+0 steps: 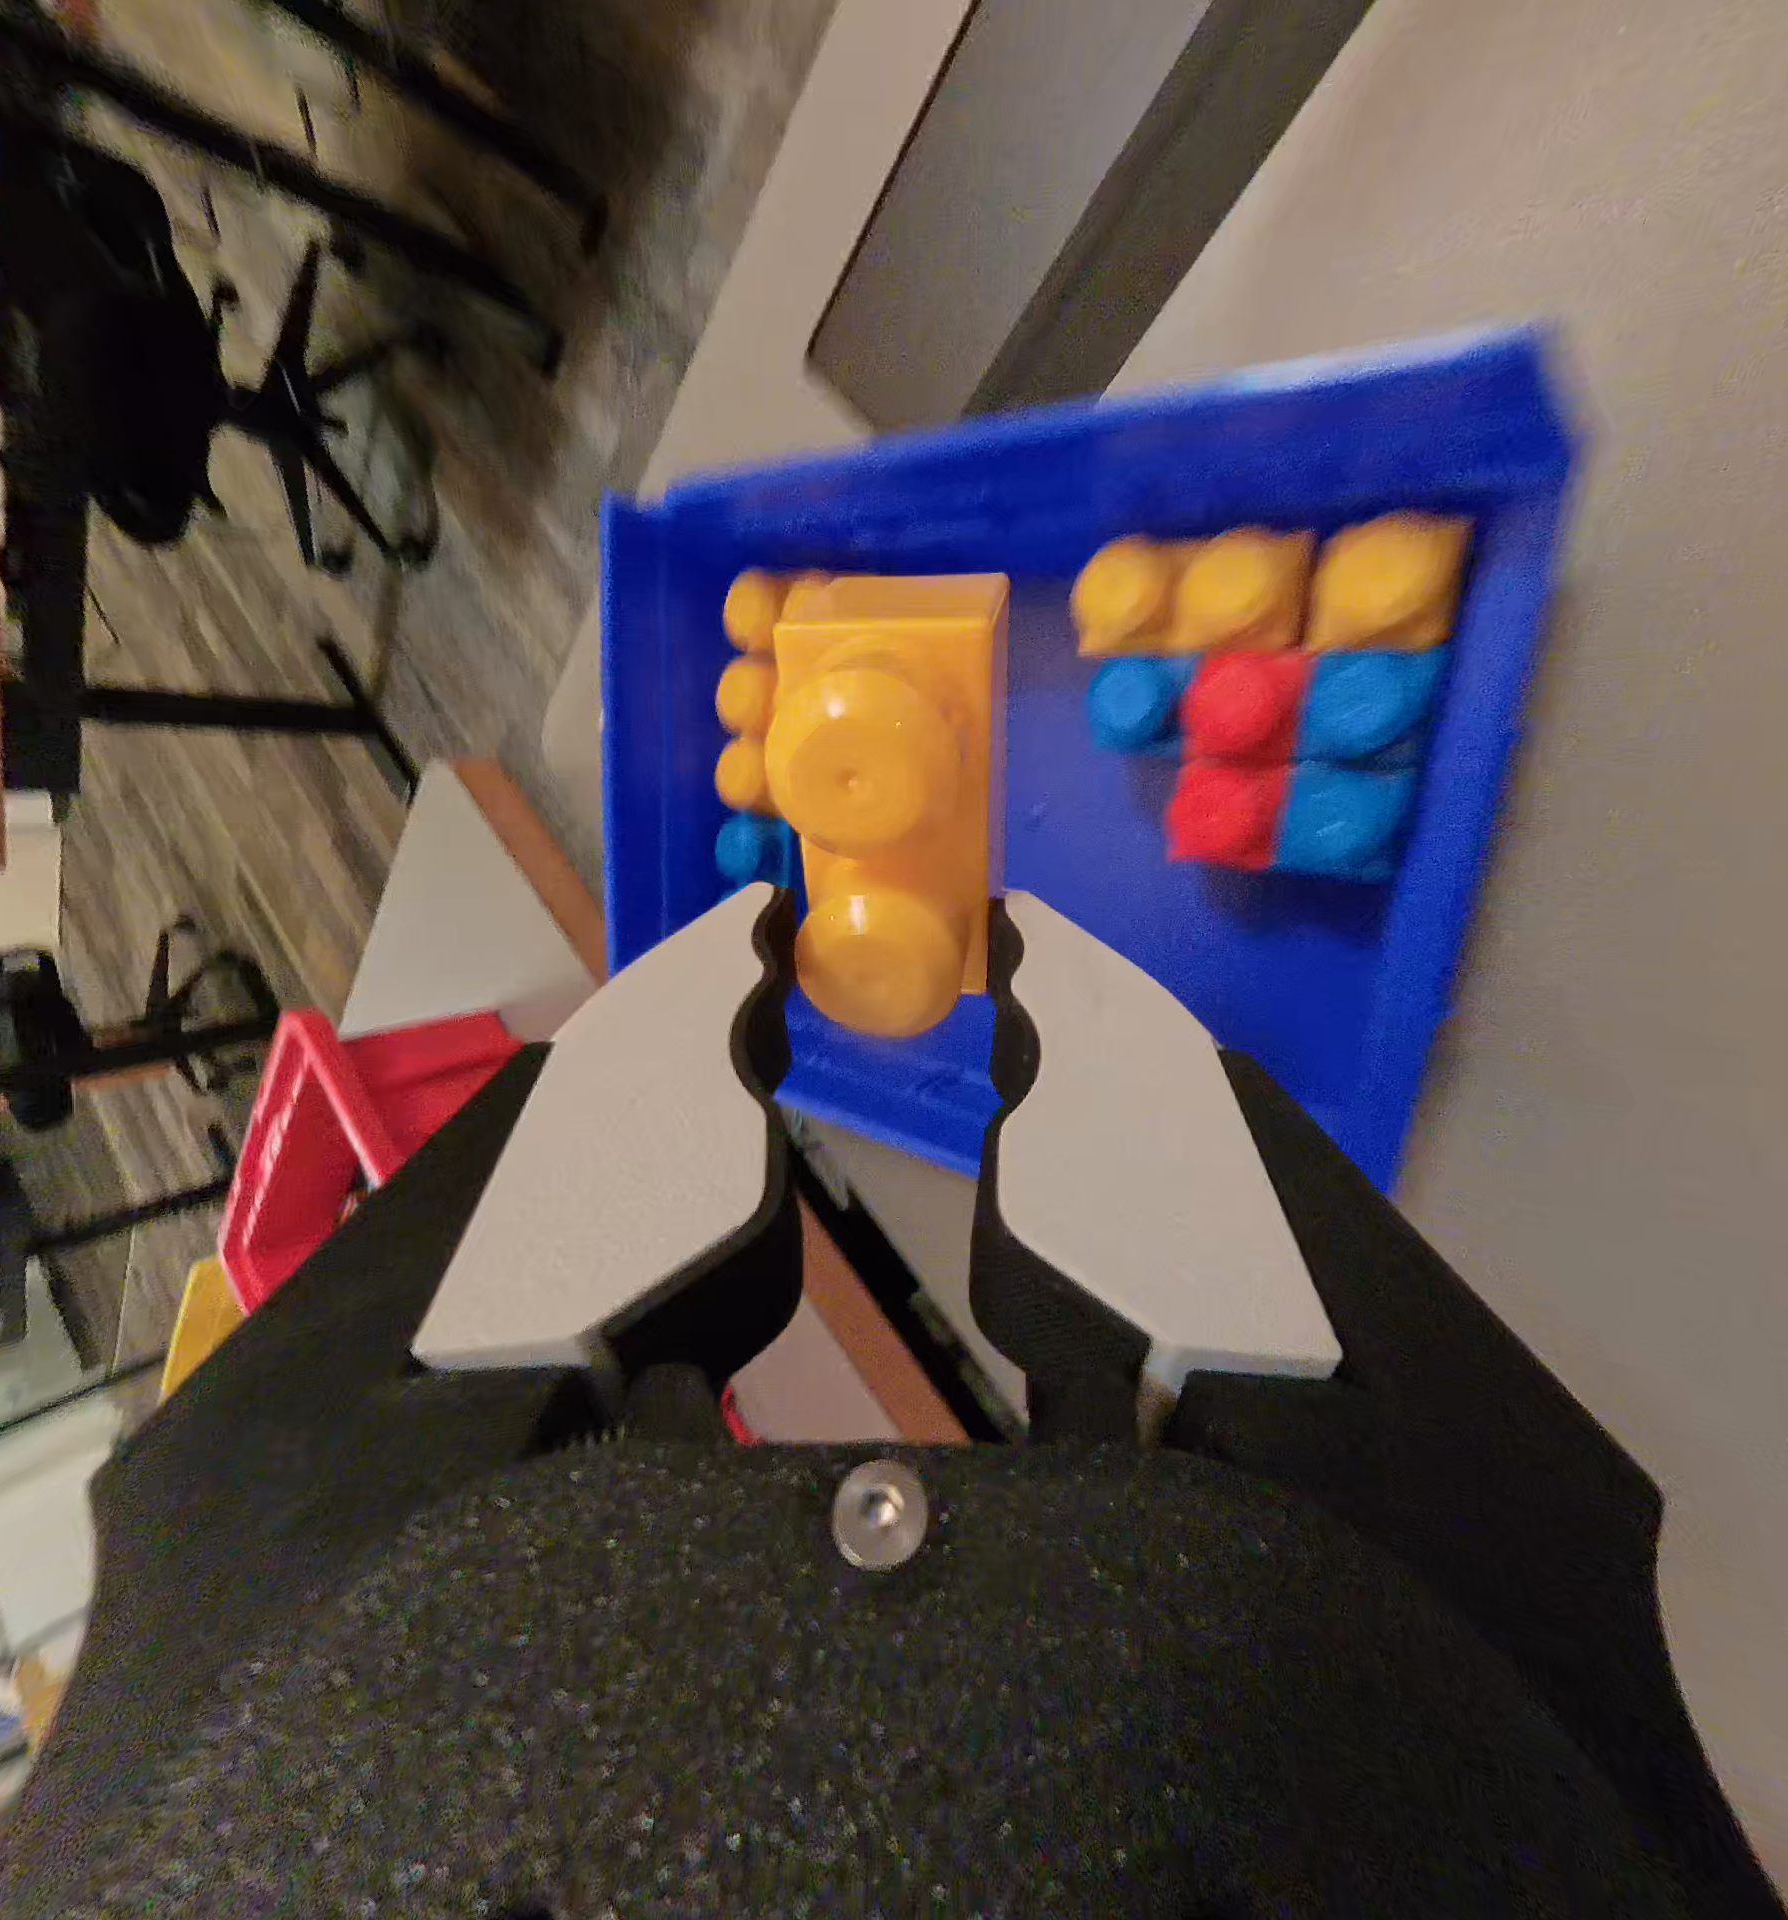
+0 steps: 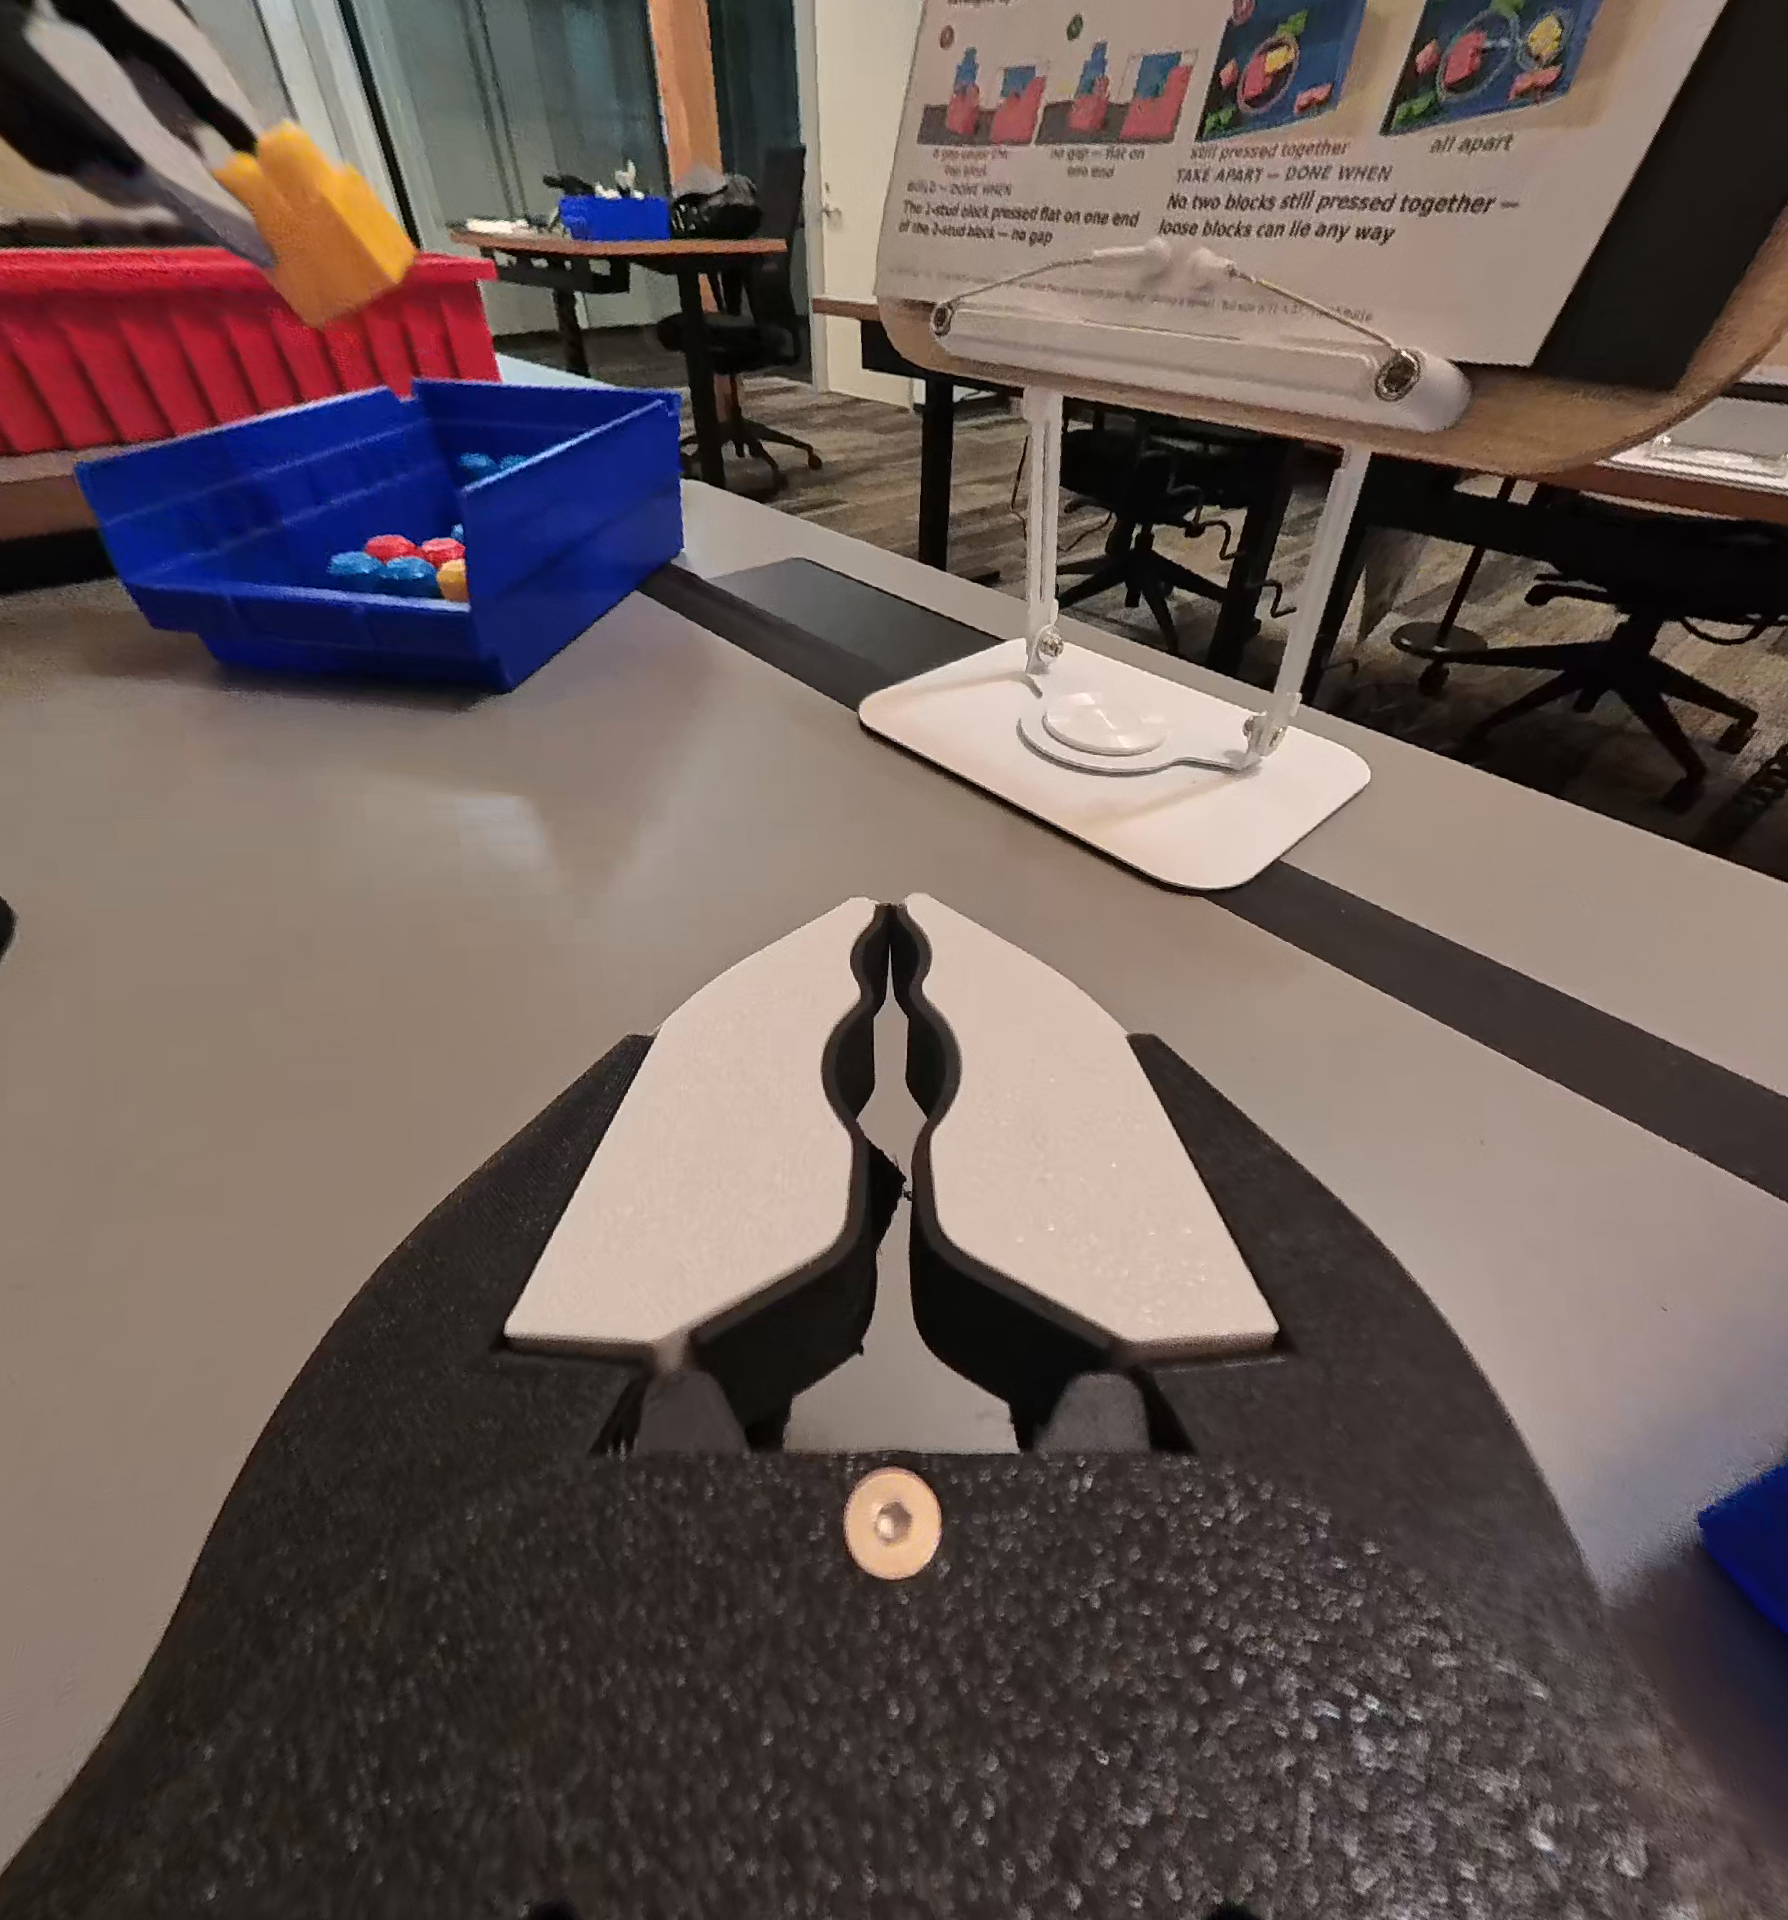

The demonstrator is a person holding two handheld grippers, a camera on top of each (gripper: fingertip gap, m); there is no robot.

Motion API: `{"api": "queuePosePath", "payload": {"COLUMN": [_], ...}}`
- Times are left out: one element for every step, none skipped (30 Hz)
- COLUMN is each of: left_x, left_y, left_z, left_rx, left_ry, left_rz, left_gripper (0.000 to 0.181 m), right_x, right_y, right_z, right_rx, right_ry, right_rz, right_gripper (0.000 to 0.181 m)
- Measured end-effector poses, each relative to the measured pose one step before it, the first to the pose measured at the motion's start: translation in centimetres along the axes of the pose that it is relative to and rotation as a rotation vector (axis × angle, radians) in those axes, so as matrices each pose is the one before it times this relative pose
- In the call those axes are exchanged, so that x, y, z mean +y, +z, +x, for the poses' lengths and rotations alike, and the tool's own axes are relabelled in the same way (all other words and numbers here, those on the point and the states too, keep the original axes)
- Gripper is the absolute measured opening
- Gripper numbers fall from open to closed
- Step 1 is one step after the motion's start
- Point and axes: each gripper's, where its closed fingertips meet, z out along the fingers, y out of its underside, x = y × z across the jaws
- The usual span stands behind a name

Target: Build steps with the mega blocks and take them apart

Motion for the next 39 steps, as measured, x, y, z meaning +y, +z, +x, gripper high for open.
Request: {"api": "queuePosePath", "payload": {"left_x": [-1.548,-1.586,-1.556,-1.492,-1.396,-1.358,-1.323,-1.257,-1.186,-1.214,-1.255,-1.044,-0.817,-0.707,-0.682,-0.765,-0.703,-0.515,-0.504,-0.488,-0.452,-0.504,-0.528,-0.531,-0.445,-0.382,-0.410,-0.469,-0.493,-0.430,-0.338,-0.194,-0.140,-0.066,-0.035,-0.095,-0.093,-0.084,-0.133], "left_y": [-1.340,-1.160,-0.909,-0.639,-0.381,-0.133,0.079,0.314,0.508,0.716,0.952,1.197,1.363,1.404,1.360,1.269,1.186,1.114,1.015,0.937,0.835,0.727,0.638,0.549,0.485,0.402,0.308,0.212,0.141,0.099,0.076,0.073,0.033,-0.025,-0.087,-0.158,-0.200,-0.268,-0.355], "left_z": [1.290,1.540,1.756,1.849,1.904,1.875,1.805,1.752,1.660,1.585,1.677,1.751,1.565,1.335,1.258,1.058,0.732,0.441,0.309,0.238,0.119,0.141,0.267,0.263,0.196,0.166,0.194,0.287,0.318,0.321,0.269,0.240,0.176,0.181,0.215,0.160,0.105,0.119,0.050], "left_rx": [0.0083,0.0190,0.0273,0.0298,0.0324,0.0316,0.0302,0.0313,0.0301,0.0305,0.0395,0.0482,0.0382,0.0301,0.0348,0.0307,0.0169,0.0030,0.0000,0.0013,-0.0048,-0.0013,0.0102,0.0113,0.0045,-0.0007,-0.0003,0.0064,0.0122,0.0134,0.0106,0.0076,0.0029,0.0051,0.0086,0.0058,0.0041,0.0076,0.0073], "left_ry": [0.0144,0.0174,0.0212,0.0251,0.0266,0.0268,0.0268,0.0259,0.0253,0.0201,0.0108,0.0105,0.0178,0.0186,0.0113,0.0040,0.0019,0.0061,0.0035,-0.0029,0.0036,0.0055,-0.0015,-0.0010,0.0053,0.0096,0.0116,0.0102,0.0071,0.0091,0.0139,0.0172,0.0185,0.0168,0.0148,0.0113,0.0063,-0.0012,-0.0128], "left_rz": [0.0465,0.0420,0.0339,0.0260,0.0184,0.0152,0.0143,0.0109,0.0085,0.0132,0.0189,0.0104,0.0003,-0.0028,-0.0008,0.0077,0.0066,-0.0034,-0.0027,-0.0052,-0.0070,-0.0029,0.0000,0.0023,-0.0003,-0.0036,0.0001,0.0066,0.0110,0.0105,0.0056,-0.0027,-0.0052,-0.0063,-0.0024,0.0084,0.0167,0.0264,0.0373], "left_gripper": [0.036,0.036,0.036,0.036,0.036,0.036,0.036,0.036,0.036,0.036,0.036,0.036,0.036,0.036,0.036,0.036,0.036,0.036,0.036,0.036,0.036,0.036,0.036,0.035,0.035,0.035,0.035,0.035,0.035,0.035,0.035,0.035,0.035,0.035,0.034,0.032,0.032,0.033,0.042], "right_x": [-0.060,-0.040,-0.043,-0.064,-0.066,-0.060,-0.075,-0.093,-0.098,-0.144,-0.187,-0.238,-0.280,-0.273,-0.189,-0.079,0.014,0.087,0.170,0.271,0.267,0.322,0.420,0.469,0.460,0.407,0.385,0.332,0.364,0.434,0.458,0.580,0.547,0.502,0.321,0.144,0.187,0.253,0.193], "right_y": [0.029,0.032,0.038,0.021,0.030,0.014,0.016,0.016,0.002,0.003,-0.012,-0.026,-0.036,-0.023,0.017,0.070,0.121,0.168,0.207,0.252,0.271,0.286,0.298,0.309,0.295,0.287,0.260,0.217,0.221,0.248,0.287,0.319,0.310,0.260,0.150,0.013,-0.019,0.031,0.071], "right_z": [-0.125,-0.173,-0.191,-0.219,-0.250,-0.255,-0.270,-0.331,-0.365,-0.346,-0.369,-0.398,-0.421,-0.451,-0.480,-0.525,-0.594,-0.605,-0.682,-0.686,-0.563,-0.629,-0.494,-0.339,-0.306,-0.272,-0.248,-0.304,-0.407,-0.375,-0.319,-0.374,-0.350,-0.332,-0.346,-0.219,-0.279,-0.236,-0.145], "right_rx": [-0.0028,-0.0058,-0.0054,-0.0061,-0.0073,-0.0068,-0.0065,-0.0103,-0.0131,-0.0129,-0.0145,-0.0161,-0.0157,-0.0167,-0.0167,-0.0185,-0.0216,-0.0208,-0.0258,-0.0274,-0.0204,-0.0264,-0.0182,-0.0091,-0.0084,-0.0091,-0.0093,-0.0136,-0.0209,-0.0180,-0.0137,-0.0168,-0.0150,-0.0129,-0.0146,-0.0147,-0.0229,-0.0196,-0.0122], "right_ry": [0.0005,0.0002,-0.0010,-0.0021,-0.0033,-0.0054,-0.0083,-0.0095,-0.0091,-0.0082,-0.0073,-0.0068,-0.0082,-0.0131,-0.0167,-0.0186,-0.0200,-0.0223,-0.0231,-0.0186,-0.0134,-0.0119,-0.0127,-0.0157,-0.0130,-0.0075,-0.0057,-0.0057,-0.0052,-0.0064,-0.0093,-0.0088,-0.0108,-0.0144,-0.0127,-0.0036,0.0020,0.0054,0.0056], "right_rz": [0.0029,0.0020,0.0022,0.0024,0.0016,0.0012,0.0023,0.0029,0.0033,0.0045,0.0065,0.0099,0.0114,0.0103,0.0040,-0.0037,-0.0103,-0.0139,-0.0176,-0.0243,-0.0204,-0.0227,-0.0271,-0.0274,-0.0260,-0.0211,-0.0201,-0.0173,-0.0204,-0.0243,-0.0244,-0.0326,-0.0305,-0.0272,-0.0178,-0.0087,-0.0117,-0.0097,-0.0025], "right_gripper": [0.000,0.000,0.000,0.000,0.000,0.000,0.000,0.000,0.000,0.000,0.000,0.000,0.001,0.001,0.003,0.006,0.010,0.015,0.022,0.028,0.034,0.040,0.043,0.046,0.048,0.050,0.051,0.052,0.052,0.052,0.052,0.052,0.051,0.045,0.042,0.040,0.037,0.036,0.036]}}
